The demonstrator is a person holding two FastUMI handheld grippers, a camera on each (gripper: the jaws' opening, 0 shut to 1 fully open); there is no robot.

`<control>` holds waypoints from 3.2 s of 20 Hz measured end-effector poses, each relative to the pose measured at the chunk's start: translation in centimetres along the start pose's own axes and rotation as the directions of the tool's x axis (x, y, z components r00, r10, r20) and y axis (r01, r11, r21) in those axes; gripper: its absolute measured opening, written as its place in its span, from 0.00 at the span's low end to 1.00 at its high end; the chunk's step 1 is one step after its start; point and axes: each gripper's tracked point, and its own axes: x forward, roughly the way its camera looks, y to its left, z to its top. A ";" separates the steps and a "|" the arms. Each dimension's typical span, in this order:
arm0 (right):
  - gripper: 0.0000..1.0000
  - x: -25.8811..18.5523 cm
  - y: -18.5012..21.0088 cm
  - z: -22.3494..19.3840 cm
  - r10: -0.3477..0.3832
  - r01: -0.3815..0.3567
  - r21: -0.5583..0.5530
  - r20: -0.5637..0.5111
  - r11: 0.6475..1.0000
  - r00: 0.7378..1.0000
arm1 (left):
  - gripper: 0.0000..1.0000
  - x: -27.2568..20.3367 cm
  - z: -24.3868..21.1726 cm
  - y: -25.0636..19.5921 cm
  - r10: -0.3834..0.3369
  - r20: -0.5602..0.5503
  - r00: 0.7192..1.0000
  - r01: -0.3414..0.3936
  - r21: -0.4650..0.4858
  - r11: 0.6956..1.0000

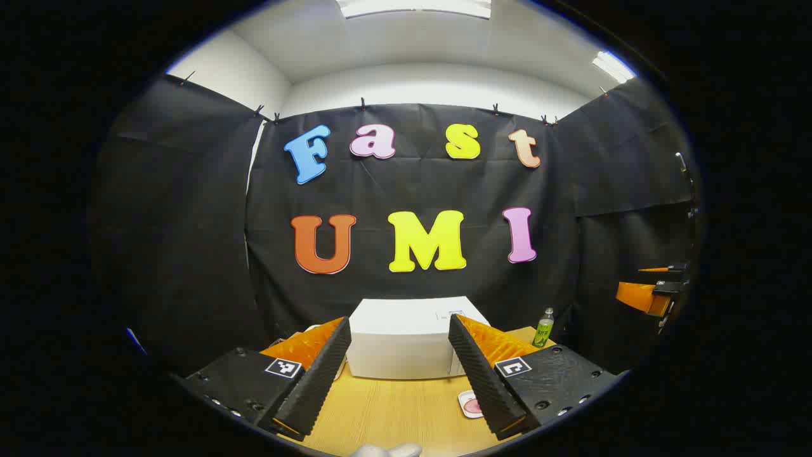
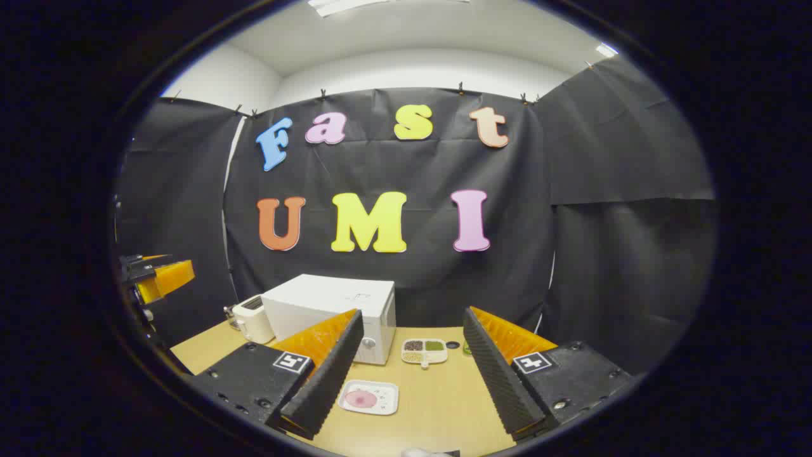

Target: Open the microwave oven with the left hand, put the food in, and close the microwave oven.

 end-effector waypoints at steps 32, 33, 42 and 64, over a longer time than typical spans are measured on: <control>1.00 6.2 -8.2 -1.2 -0.068 0.062 -0.055 -0.110 0.997 0.992 | 0.97 22.2 -20.1 -12.3 -0.126 -0.139 0.982 0.129 0.010 0.992; 1.00 6.3 -8.2 -1.7 -0.068 0.063 -0.047 -0.120 0.997 0.990 | 0.97 23.6 -21.4 -12.5 -0.123 -0.146 0.982 0.125 0.006 0.992; 1.00 6.3 -10.6 -4.4 -0.127 0.116 -0.063 -0.202 0.991 0.971 | 0.69 30.1 -27.7 -15.0 -0.140 -0.236 0.962 0.146 0.006 0.989; 0.95 7.1 -8.4 -4.9 -0.033 0.020 -0.066 -0.202 0.998 0.979 | 0.01 25.4 -28.0 -14.8 -0.243 -0.254 0.936 0.219 -0.121 0.968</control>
